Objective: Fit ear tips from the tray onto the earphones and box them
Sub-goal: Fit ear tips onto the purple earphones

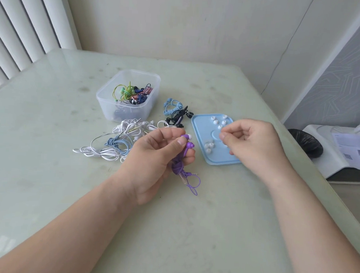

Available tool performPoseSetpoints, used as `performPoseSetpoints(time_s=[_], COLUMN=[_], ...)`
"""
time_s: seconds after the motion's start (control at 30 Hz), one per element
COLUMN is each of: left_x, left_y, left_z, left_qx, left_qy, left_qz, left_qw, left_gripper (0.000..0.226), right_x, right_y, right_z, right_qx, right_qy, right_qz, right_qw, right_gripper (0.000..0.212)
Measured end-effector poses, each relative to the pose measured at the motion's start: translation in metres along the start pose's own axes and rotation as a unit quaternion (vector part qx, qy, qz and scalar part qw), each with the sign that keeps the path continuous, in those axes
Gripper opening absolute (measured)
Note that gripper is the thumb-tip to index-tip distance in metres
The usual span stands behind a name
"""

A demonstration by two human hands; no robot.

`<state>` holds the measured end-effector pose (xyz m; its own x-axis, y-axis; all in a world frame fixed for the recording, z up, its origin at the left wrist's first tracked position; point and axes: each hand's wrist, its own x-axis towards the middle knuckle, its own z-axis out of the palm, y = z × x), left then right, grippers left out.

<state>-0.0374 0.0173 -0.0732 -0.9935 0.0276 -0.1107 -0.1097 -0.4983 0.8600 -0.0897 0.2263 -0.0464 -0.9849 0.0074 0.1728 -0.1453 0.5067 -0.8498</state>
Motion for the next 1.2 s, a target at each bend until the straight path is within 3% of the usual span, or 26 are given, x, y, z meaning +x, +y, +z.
performPoseSetpoints(time_s=[0.17,0.4,0.47,0.57,0.63,0.73,0.97,1.2], left_x=[0.0,0.0,0.0,0.0,0.0,-0.001,-0.001,-0.001], left_y=[0.001,0.002,0.003,0.003,0.003,0.003,0.002,-0.001], left_z=[0.0,0.0,0.0,0.0,0.0,0.001,0.001,0.0], left_qx=[0.015,0.012,0.011,0.005,-0.001,-0.006,-0.007,-0.002], left_qy=[-0.017,-0.014,-0.01,-0.009,-0.009,-0.006,-0.009,-0.016], left_qz=[-0.004,-0.01,-0.016,-0.024,-0.023,-0.015,-0.005,0.002], left_qw=[1.0,1.0,1.0,1.0,1.0,1.0,1.0,1.0], left_gripper=[0.027,0.035,0.037,0.039,0.04,0.037,0.035,0.034], right_x=[-0.01,-0.011,-0.013,-0.017,-0.02,-0.022,-0.023,-0.023], right_y=[0.002,0.003,0.0,-0.009,-0.016,-0.018,-0.016,-0.016], right_z=[0.009,0.016,0.015,0.015,0.017,0.022,0.027,0.025], right_qx=[-0.097,-0.157,-0.119,0.058,0.184,0.278,0.315,0.323], right_qy=[-0.079,-0.081,-0.066,-0.067,-0.089,-0.12,-0.147,-0.15], right_qz=[-0.005,-0.038,-0.034,-0.001,0.035,0.08,0.083,0.082], right_qw=[0.992,0.984,0.99,0.996,0.978,0.95,0.934,0.931], right_gripper=[0.006,0.01,0.009,0.006,0.007,0.013,0.013,0.027])
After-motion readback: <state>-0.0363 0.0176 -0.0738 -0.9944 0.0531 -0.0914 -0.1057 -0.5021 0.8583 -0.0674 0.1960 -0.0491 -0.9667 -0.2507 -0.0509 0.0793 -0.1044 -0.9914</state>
